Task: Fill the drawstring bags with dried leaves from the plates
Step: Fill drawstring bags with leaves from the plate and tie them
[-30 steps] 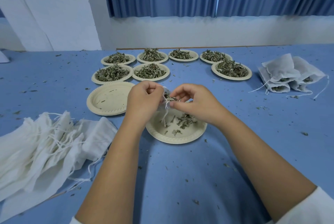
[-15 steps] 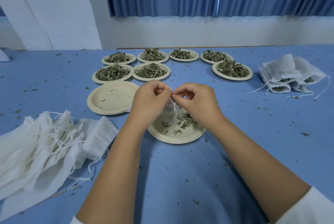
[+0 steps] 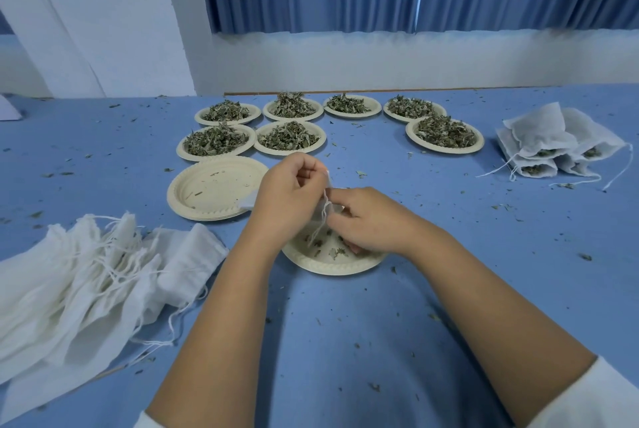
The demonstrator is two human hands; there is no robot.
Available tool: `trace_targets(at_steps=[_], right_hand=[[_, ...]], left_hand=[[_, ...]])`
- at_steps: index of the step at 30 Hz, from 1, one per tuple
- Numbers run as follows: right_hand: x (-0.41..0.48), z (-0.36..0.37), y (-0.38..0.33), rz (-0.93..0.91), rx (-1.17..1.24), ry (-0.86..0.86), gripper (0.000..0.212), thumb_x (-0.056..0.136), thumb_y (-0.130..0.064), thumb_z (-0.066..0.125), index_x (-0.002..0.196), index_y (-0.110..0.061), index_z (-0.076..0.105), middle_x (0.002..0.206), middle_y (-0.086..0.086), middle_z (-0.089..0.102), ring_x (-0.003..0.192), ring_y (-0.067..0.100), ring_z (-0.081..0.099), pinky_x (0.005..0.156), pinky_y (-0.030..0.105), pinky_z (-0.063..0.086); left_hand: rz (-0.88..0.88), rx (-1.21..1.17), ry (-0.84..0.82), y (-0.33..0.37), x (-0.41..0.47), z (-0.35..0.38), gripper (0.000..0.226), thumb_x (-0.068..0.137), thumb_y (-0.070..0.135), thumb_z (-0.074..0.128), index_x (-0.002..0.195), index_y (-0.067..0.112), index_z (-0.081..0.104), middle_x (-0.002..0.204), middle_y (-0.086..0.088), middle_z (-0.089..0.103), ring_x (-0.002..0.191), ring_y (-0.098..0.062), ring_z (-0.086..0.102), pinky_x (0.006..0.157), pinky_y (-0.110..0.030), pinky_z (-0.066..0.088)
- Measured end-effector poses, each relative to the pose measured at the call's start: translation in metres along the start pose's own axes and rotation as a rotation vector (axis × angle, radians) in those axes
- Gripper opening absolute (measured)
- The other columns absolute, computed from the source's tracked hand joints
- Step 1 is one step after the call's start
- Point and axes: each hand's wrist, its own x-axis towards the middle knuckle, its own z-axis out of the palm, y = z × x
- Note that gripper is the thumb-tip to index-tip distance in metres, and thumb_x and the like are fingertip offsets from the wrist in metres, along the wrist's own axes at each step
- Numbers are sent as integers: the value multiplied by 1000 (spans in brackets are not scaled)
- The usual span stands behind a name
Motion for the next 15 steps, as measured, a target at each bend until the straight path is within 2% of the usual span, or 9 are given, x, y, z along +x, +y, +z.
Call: trace_targets(at_steps=[3,4,7,10,13,15], right_hand=[[0,-2,-1,-54,-8,172,30,88,-32,50,114,-39,63,48,-5,53,51,11,51,58,32,47],[0,-4,-1,-64,14,235,34,86,-31,51,115,-39,65,48,-5,52,51,11,50,58,30,46],[-1,-11,2,-53,8,350,28,81,-22,54,98,-34,72,42,-11,47,49,8,47,52,27,38],[0,-12,5,-10,-60,333,29,81,-20,54,97,-35,73,44,-16,49,53,3,50,51,24,32],[0,-9,4,-2,-75,245,33,83,-23,54,107,-36,72,46,-19,51,54,4,50,55,28,44],[0,-4,4,-14,-83,195,32,83,-24,53,108,-37,70,48,-15,51,55,7,49,59,30,47]], left_hand=[[-42,-59,72,-1,3,-3,19,91,3,54,83,16,63,66,7,63,65,-10,59,75,-39,57],[-53,-65,95,-2,4,-4,18,91,4,54,83,17,64,64,8,63,65,-10,60,76,-40,58],[-53,-28,147,-4,5,-6,17,91,9,54,83,20,64,59,11,64,61,-3,60,71,-30,54],[-74,-44,145,-4,5,-6,16,92,10,54,84,20,65,58,12,64,60,-2,60,72,-34,58],[-95,-99,98,-2,4,-6,17,93,7,53,84,17,64,56,12,61,59,-3,59,76,-42,61],[-93,-125,61,-1,3,-6,17,94,7,52,85,16,63,56,11,61,57,-3,58,74,-40,61]])
